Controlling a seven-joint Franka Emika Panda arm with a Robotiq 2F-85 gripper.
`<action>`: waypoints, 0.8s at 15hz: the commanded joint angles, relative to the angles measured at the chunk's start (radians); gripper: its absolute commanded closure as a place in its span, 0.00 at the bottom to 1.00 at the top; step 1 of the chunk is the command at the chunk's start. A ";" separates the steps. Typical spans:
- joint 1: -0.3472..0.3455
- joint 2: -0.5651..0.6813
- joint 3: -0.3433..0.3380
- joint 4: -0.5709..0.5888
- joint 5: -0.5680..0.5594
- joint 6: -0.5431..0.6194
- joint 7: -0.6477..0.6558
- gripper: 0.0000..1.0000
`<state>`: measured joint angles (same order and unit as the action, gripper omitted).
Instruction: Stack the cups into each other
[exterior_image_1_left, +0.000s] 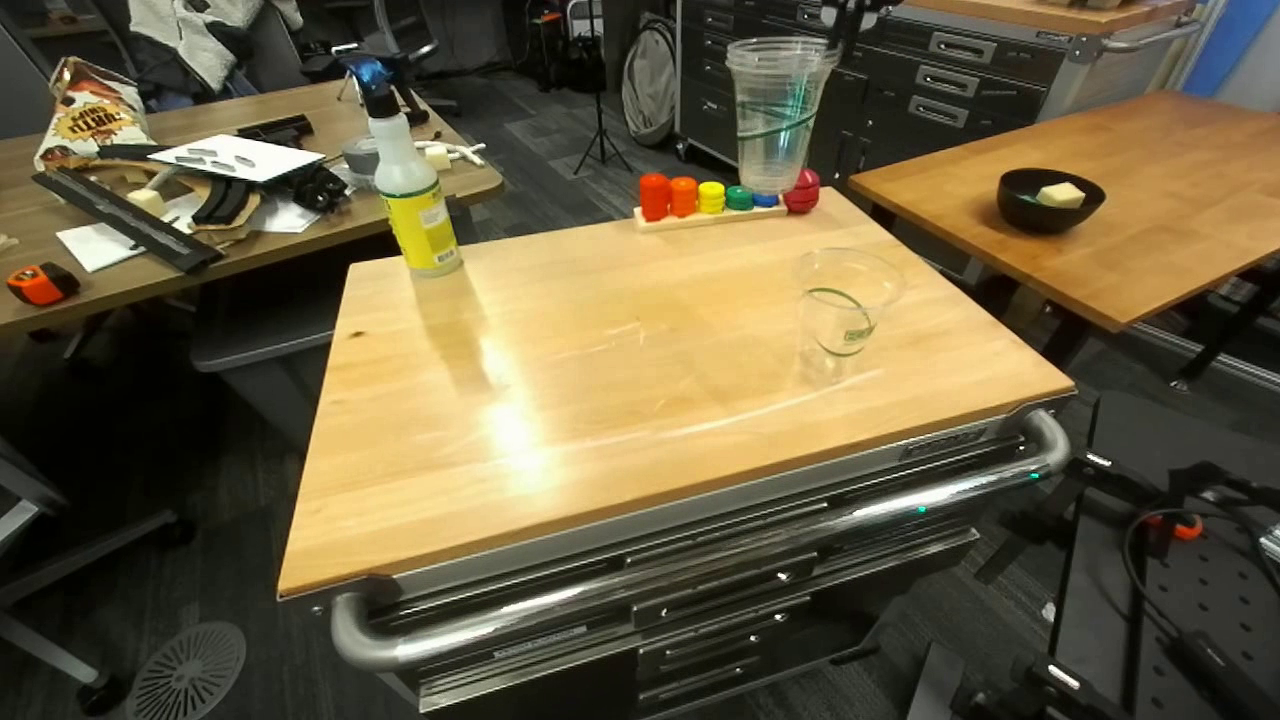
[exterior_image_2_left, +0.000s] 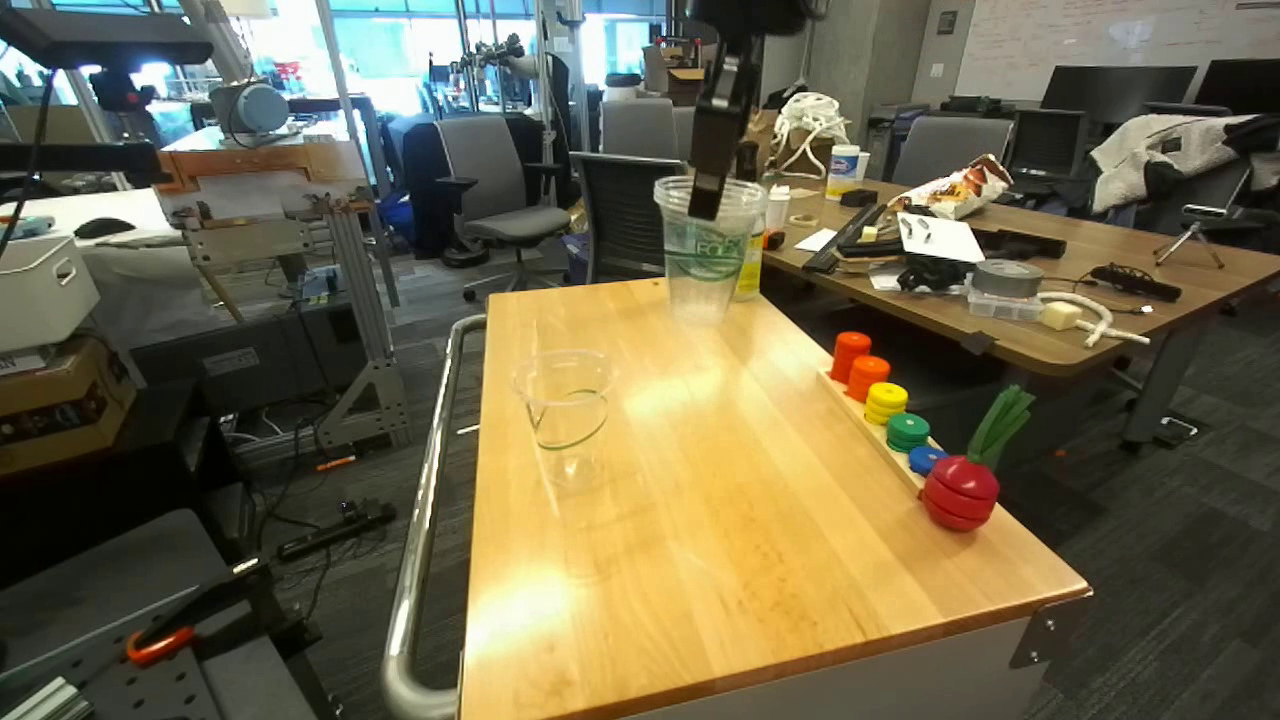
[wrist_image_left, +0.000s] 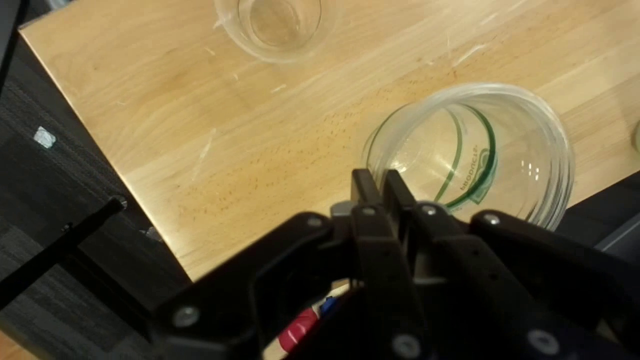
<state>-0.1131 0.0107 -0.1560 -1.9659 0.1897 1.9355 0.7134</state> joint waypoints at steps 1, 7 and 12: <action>0.012 -0.145 0.037 -0.065 -0.069 -0.059 0.003 0.98; 0.011 -0.293 0.102 -0.207 -0.088 -0.110 -0.020 0.98; -0.004 -0.334 0.121 -0.333 -0.079 -0.010 -0.029 0.98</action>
<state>-0.1078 -0.2736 -0.0402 -2.2187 0.1074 1.8431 0.6950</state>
